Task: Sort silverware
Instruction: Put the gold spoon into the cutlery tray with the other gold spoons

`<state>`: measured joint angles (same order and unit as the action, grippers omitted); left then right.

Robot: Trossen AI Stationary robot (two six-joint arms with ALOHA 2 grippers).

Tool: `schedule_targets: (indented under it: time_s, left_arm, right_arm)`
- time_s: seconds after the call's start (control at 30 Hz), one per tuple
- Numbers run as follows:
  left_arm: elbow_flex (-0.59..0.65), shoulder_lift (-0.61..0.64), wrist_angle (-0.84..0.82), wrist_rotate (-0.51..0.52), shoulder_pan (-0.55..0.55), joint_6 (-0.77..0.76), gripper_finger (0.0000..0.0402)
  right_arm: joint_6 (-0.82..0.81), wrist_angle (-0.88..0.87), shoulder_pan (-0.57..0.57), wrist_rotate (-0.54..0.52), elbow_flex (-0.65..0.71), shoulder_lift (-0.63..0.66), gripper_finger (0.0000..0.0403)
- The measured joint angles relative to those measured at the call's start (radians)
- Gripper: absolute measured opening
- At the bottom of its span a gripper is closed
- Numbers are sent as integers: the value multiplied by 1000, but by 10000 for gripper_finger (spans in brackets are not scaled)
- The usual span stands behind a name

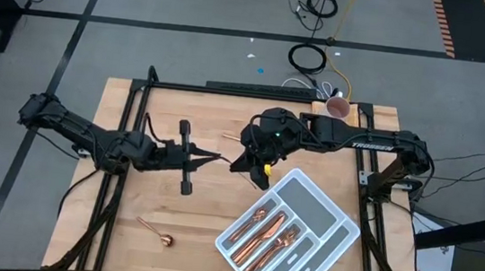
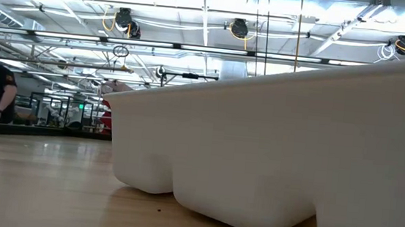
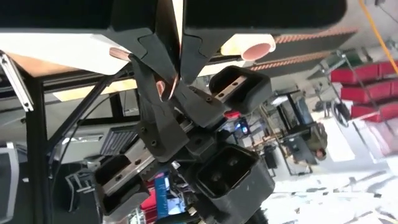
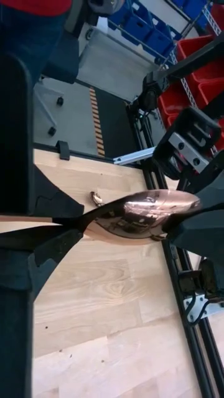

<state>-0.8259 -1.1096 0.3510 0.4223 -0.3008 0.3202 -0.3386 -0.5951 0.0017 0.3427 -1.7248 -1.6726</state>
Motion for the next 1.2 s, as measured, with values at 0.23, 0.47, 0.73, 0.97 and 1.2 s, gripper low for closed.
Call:
schedule_targets:
  time_s: [0.23, 0.47, 0.73, 0.97, 1.2]
  left_arm:
    - [0, -2, -4, 38, 0, -91, 2]
    - [0, -2, -5, 66, 0, -162, 1]
    - [0, -2, -25, 87, 16, -262, 0]
    - [0, -7, -22, 47, 54, -421, 0]
    - [-92, -96, -51, -25, 79, -465, 0]
  right_arm:
    - [33, -89, 0, -7, 0, 11, 75]
    - [109, -285, -24, 55, 0, 114, 150]
    - [114, -409, -20, 8, 0, 305, 147]
    - [72, -533, 5, -107, 0, 464, 144]
    - [26, -590, 44, -116, 0, 597, 144]
